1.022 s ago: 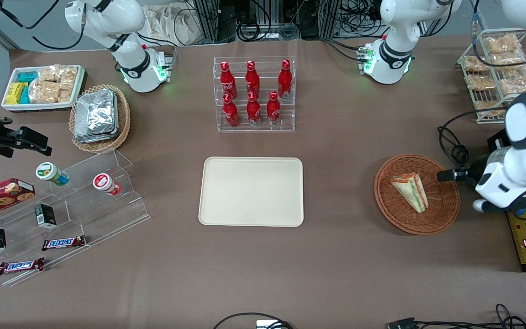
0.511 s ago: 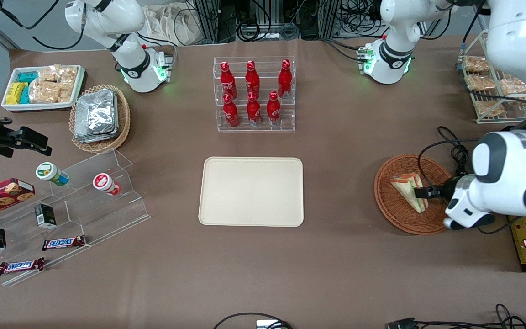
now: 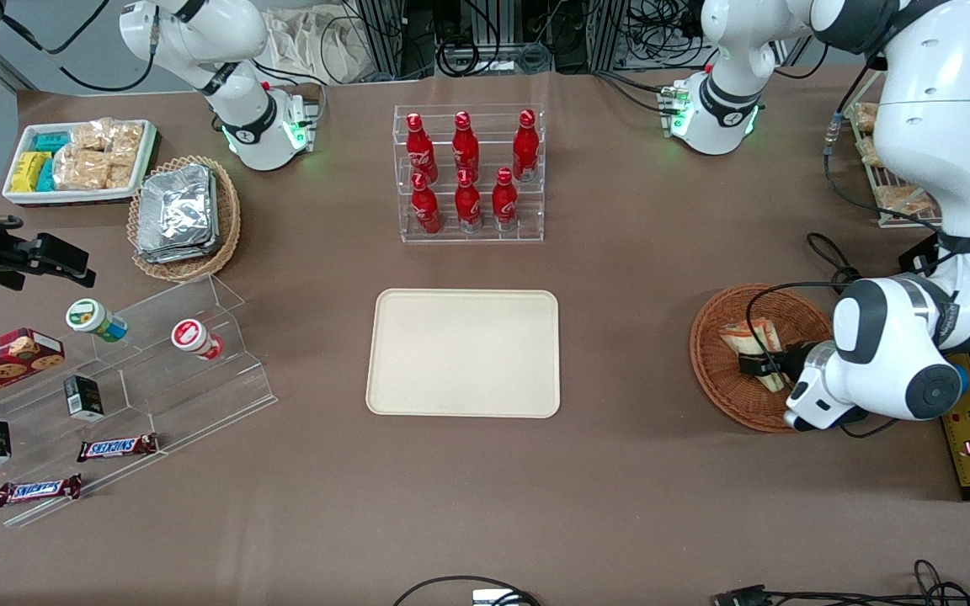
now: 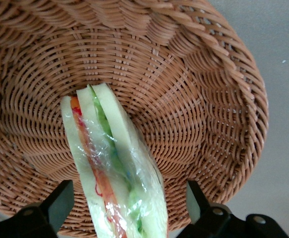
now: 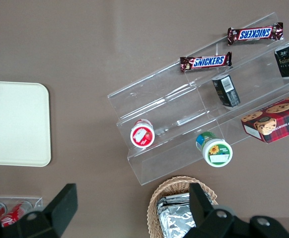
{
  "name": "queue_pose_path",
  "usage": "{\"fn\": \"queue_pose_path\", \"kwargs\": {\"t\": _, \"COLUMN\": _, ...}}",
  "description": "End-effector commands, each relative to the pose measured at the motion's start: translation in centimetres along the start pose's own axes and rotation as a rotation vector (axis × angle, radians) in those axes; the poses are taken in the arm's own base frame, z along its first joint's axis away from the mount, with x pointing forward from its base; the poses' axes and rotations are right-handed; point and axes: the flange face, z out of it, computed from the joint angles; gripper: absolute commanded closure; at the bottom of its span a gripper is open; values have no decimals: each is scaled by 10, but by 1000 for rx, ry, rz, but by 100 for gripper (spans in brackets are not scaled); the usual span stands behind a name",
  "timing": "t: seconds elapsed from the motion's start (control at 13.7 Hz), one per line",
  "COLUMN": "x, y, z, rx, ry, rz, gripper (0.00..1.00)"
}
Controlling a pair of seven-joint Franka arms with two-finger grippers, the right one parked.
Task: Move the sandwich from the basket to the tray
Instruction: 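Lower the open left gripper onto the wrapped sandwich in the basket, then close the left gripper on the sandwich and lift it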
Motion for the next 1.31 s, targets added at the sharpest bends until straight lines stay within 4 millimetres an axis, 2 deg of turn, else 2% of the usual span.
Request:
{"fn": "queue_pose_path", "kwargs": {"t": 0.0, "x": 0, "y": -1, "z": 12, "rx": -11, "ry": -4, "rz": -21, "gripper": 0}}
{"fn": "queue_pose_path", "kwargs": {"t": 0.22, "x": -3, "y": -8, "z": 32, "rx": -11, "ry": -21, "rz": -49, "gripper": 0}}
{"fn": "queue_pose_path", "kwargs": {"t": 0.37, "x": -4, "y": -6, "z": 35, "rx": -7, "ry": -24, "rz": -71, "gripper": 2}}
{"fn": "queue_pose_path", "kwargs": {"t": 0.44, "x": -4, "y": -4, "z": 35, "rx": -6, "ry": -24, "rz": -69, "gripper": 13}}
{"fn": "queue_pose_path", "kwargs": {"t": 0.58, "x": -4, "y": -4, "z": 34, "rx": -5, "ry": -20, "rz": -69, "gripper": 51}}
{"fn": "queue_pose_path", "kwargs": {"t": 0.73, "x": -5, "y": -5, "z": 28, "rx": -7, "ry": -13, "rz": -72, "gripper": 81}}
{"fn": "queue_pose_path", "kwargs": {"t": 0.8, "x": -7, "y": -6, "z": 21, "rx": -7, "ry": -8, "rz": -72, "gripper": 91}}
{"fn": "queue_pose_path", "kwargs": {"t": 0.95, "x": -12, "y": -8, "z": 0, "rx": -9, "ry": 13, "rz": -73, "gripper": 100}}
{"fn": "queue_pose_path", "kwargs": {"t": 1.24, "x": -38, "y": -5, "z": -80, "rx": -9, "ry": 62, "rz": -67, "gripper": 100}}
